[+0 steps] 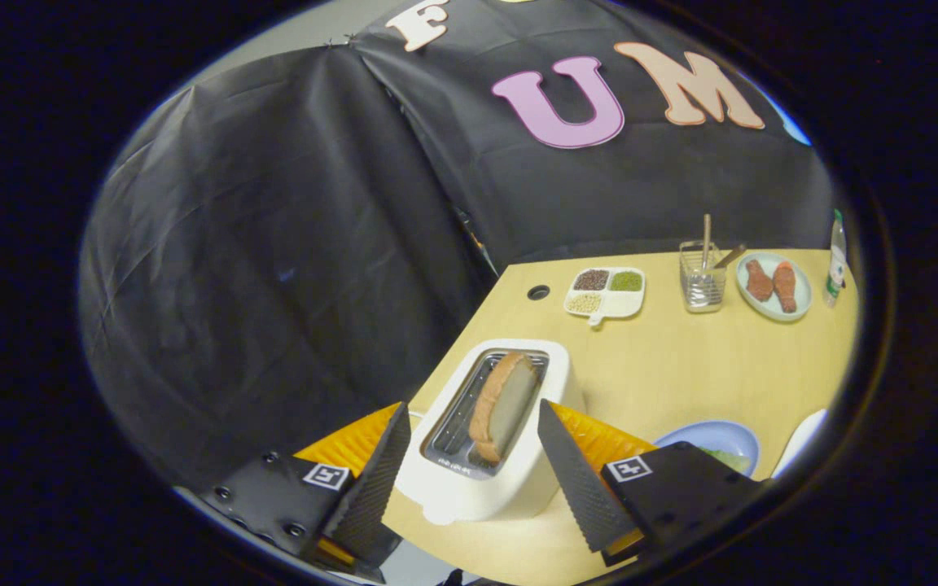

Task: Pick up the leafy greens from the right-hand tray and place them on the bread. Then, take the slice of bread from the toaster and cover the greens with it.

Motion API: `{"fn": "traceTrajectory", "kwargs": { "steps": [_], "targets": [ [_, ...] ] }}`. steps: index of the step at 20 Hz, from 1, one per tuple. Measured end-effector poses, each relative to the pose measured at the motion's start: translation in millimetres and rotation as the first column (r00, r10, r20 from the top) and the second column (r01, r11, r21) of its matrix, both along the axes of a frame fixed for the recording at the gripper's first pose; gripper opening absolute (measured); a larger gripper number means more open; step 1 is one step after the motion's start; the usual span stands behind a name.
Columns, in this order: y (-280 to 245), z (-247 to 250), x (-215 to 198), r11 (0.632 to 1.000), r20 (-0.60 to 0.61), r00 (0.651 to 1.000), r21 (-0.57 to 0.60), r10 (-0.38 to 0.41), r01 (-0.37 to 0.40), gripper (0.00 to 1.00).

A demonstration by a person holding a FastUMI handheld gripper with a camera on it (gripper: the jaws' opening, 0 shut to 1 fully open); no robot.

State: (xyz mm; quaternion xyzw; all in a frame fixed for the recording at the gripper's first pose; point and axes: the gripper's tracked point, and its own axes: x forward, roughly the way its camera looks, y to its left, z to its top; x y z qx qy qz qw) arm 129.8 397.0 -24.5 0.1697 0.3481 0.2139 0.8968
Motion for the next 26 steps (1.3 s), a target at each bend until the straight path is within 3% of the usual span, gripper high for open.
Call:
{"fn": "traceTrajectory", "kwargs": {
  "steps": [6,13,20,26],
  "targets": [
    [10.1,-39.5,25.4,0.999,-0.049,0.998,-0.023,-0.034,0.032,0.61],
    [-4.5,-44.9,33.7,0.995,-0.082,0.992,-0.047,-0.091,0.088,0.17],
    [-11.1,0.2,16.5,0.997,-0.009,0.997,-0.019,-0.075,0.075,0.07],
    [-36.7,68.6,-2.9,0.996,0.135,0.988,0.053,-0.077,0.071,0.07]
  ]
}}
